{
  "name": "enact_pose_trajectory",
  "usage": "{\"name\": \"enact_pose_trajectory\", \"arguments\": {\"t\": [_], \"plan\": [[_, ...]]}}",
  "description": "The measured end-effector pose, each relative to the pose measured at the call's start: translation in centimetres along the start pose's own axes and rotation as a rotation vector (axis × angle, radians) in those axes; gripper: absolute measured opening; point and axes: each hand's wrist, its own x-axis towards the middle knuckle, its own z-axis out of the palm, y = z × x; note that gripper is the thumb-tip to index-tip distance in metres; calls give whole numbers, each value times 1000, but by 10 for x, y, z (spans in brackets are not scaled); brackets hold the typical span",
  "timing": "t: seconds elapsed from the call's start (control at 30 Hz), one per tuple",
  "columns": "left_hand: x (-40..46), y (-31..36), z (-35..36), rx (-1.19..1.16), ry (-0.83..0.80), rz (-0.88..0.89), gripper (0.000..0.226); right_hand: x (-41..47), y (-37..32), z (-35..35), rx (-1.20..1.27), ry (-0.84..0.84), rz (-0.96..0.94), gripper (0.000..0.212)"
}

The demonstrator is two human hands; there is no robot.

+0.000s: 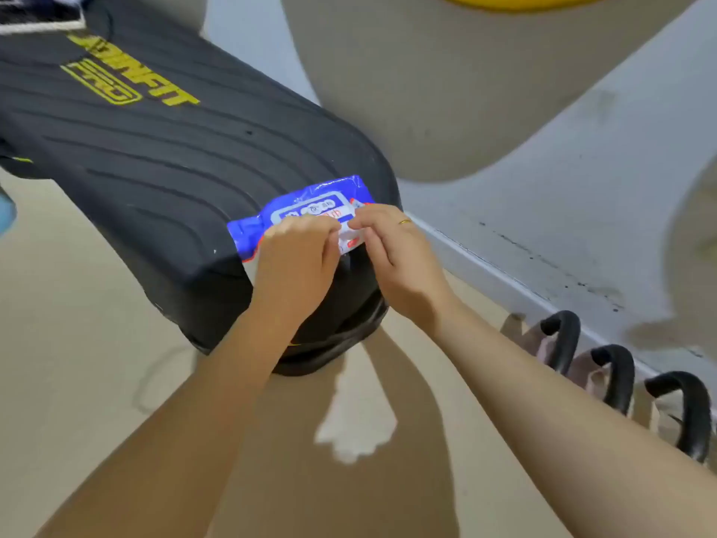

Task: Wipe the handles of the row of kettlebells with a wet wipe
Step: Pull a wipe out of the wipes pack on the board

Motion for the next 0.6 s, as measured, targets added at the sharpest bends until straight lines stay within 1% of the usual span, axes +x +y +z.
{"name": "enact_pose_trajectory", "arguments": {"t": [0.07, 0.17, 0.2, 0.23, 0.3, 0.37, 0.43, 0.5, 0.53, 0.57, 0.6], "plan": [[6, -9, 2, -2, 14, -5, 39, 14, -2, 7, -1, -20, 11, 34], [12, -23, 11, -108, 90, -136, 23, 34, 3, 15, -76, -115, 68, 39], [11, -29, 14, -100, 110, -181, 27, 41, 6, 17, -117, -158, 77, 40], [9, -35, 19, -90, 118, -196, 37, 46, 10, 17, -170, -215, 81, 39], [5, -39, 26, -121, 102, -200, 57, 54, 18, 13, -258, -331, 89, 42], [2, -37, 28, -116, 84, -210, 69, 61, 24, 9, -324, -402, 57, 45], [1, -37, 29, -117, 64, -242, 75, 66, 26, 5, -371, -447, 20, 51], [0, -37, 27, -117, 37, -242, 79, 68, 25, 2, -480, -498, 6, 59], [0, -38, 27, -103, 40, -222, 79, 69, 25, 1, -541, -521, -10, 59], [-1, -39, 26, -91, 54, -206, 76, 70, 25, 0, -572, -525, -34, 54], [-2, -39, 25, -90, 65, -199, 73, 69, 26, -1, -551, -509, -62, 46]]}}
